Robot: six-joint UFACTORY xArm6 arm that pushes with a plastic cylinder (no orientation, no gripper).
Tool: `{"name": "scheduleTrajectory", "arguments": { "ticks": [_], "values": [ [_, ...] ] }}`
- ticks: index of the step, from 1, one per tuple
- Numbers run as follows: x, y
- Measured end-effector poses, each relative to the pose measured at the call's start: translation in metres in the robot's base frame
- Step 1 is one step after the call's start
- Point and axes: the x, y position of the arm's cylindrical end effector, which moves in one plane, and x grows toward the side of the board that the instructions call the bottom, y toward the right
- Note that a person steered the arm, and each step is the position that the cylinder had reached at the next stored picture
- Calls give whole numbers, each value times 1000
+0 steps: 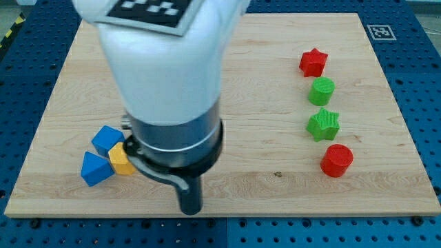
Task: Slightly move blue triangle
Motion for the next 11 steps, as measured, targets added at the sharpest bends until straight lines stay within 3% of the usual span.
{"name": "scheduleTrajectory", "arguments": {
  "ticks": [3, 7, 11],
  "values": [
    [0, -77],
    [-37, -106],
    [-41, -135]
  ]
}}
